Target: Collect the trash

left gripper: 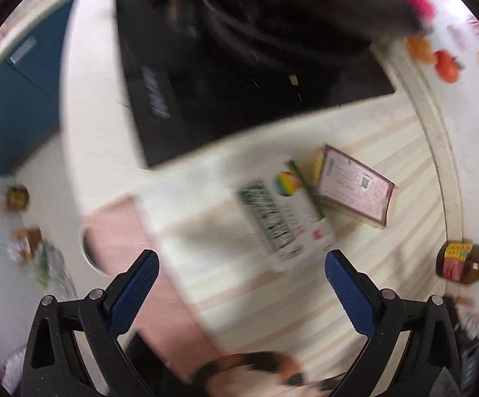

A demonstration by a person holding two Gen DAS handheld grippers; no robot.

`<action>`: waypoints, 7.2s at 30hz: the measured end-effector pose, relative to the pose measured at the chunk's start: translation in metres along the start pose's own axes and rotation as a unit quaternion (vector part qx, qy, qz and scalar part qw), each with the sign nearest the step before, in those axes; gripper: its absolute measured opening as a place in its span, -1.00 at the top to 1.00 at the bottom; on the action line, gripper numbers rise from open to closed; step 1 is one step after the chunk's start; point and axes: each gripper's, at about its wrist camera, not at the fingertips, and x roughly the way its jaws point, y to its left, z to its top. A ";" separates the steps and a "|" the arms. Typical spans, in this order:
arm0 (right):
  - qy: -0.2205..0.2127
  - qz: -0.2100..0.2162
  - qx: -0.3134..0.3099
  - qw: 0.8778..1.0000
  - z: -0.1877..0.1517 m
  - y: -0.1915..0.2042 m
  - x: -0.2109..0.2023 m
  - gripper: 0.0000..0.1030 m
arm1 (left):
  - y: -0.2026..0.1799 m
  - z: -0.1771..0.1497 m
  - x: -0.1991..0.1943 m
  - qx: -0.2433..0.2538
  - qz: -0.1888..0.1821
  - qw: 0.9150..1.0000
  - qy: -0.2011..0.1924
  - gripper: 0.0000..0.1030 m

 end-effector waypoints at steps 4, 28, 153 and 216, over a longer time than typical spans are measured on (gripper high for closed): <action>0.004 -0.022 0.032 0.999 0.019 -0.027 0.024 -0.98 | -0.025 0.018 0.044 -0.039 -0.010 0.997 0.062 -0.98; 0.091 -0.151 -0.584 0.792 -0.026 0.183 0.164 -0.98 | 0.017 -0.034 0.024 0.053 0.163 0.982 -0.076 -0.24; 0.015 0.146 -0.603 0.784 -0.464 0.192 -0.227 -1.00 | 0.379 -0.415 -0.191 -0.205 0.138 0.927 -0.282 -1.00; 0.092 0.195 -0.606 0.766 -0.443 0.174 -0.332 -1.00 | 0.359 -0.462 -0.266 -0.168 0.039 0.948 -0.268 -1.00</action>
